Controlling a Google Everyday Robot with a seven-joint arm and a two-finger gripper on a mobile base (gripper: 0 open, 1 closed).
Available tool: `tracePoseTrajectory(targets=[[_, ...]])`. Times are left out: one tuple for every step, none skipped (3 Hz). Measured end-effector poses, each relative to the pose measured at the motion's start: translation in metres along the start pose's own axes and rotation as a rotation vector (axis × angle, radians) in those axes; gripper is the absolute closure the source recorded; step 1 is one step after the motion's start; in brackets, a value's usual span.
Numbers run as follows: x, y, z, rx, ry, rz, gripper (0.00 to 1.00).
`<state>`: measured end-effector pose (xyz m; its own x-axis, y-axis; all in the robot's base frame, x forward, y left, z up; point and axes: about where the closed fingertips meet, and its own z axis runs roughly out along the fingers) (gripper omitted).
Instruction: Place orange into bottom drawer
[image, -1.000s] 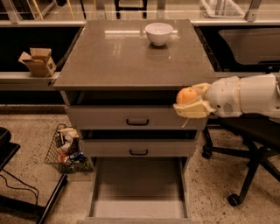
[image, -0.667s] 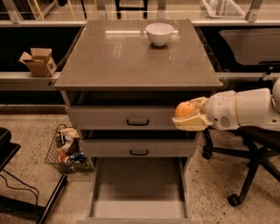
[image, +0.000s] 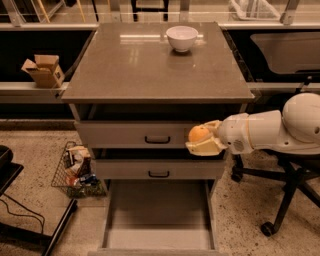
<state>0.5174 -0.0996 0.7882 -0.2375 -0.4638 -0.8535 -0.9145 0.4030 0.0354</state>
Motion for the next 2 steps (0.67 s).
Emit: tracePoseTrajectory(targets=[[0.045,0.007,0.040,-0.021,-0.012,0.026,1.00],[0.118,0.026,0.078,-0.013,0.006,0.005,1.00]])
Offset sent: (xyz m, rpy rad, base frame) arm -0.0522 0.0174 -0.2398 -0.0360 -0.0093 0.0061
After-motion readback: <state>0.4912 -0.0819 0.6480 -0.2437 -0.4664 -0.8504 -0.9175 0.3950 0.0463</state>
